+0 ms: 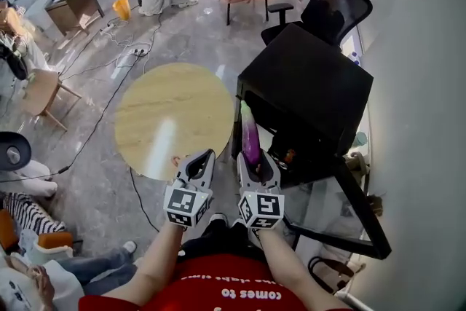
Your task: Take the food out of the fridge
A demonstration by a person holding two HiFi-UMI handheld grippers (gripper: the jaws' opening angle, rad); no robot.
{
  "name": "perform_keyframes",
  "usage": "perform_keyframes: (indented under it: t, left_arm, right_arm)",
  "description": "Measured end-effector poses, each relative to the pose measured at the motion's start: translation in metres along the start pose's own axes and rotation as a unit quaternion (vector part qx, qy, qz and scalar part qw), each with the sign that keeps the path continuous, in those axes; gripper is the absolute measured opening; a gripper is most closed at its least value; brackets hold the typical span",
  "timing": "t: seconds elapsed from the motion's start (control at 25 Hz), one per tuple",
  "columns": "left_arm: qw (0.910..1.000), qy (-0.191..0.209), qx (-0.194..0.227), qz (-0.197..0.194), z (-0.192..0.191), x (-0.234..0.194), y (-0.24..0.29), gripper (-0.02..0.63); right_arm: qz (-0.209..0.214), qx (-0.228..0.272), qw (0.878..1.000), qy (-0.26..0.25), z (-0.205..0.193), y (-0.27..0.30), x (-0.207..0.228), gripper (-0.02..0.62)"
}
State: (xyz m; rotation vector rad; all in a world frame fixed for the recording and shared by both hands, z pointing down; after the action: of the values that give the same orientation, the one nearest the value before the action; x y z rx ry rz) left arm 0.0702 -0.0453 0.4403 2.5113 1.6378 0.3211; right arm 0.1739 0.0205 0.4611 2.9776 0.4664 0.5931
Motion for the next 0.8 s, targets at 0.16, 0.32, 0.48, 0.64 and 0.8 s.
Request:
perform_keyframes:
  t: [0.16,0.32,0.48,0.64,0.8]
  left_arm:
    - [0.9994,-0.006,0.000,0.035,-0.004,-0.020,-0.013,0.003]
    - [0.9976,-0.014,-0.002,0.068,-0.004,-0.044,-0.027,0.003]
    - [0.9952,-0.021,-0.003,0.095,-0.006,-0.061,-0.037,0.003]
    - [0.9924,-0.026,-0.005,0.120,-0.007,-0.074,-0.046,0.003]
    - [0.9895,-0.034,-0.008,0.140,-0.008,-0.090,-0.058,0.003]
  right_arm:
    - [0.035,-0.006,0.999,-0.014,-0.001,0.014,-0.021,0.216]
    - [0.069,-0.019,0.997,-0.022,-0.003,0.030,-0.048,0.216]
    - [0.100,-0.029,0.994,-0.027,-0.008,0.044,-0.069,0.216]
    - [0.127,-0.041,0.991,-0.031,-0.015,0.057,-0.085,0.216]
    - [0.136,-0.057,0.989,-0.031,-0.024,0.071,-0.094,0.216]
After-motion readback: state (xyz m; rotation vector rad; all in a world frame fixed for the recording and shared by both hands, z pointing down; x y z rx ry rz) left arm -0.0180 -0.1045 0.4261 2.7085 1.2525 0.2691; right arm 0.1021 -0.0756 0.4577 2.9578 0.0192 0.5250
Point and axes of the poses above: the fingertips, and each gripper's own axes: y forward along the fingers, x to its right, z out of its top, the point moved 2 cm from there along -y, backward along the fingers, and after that the axes turned 9 degrees about y, right-handed, at the moved point
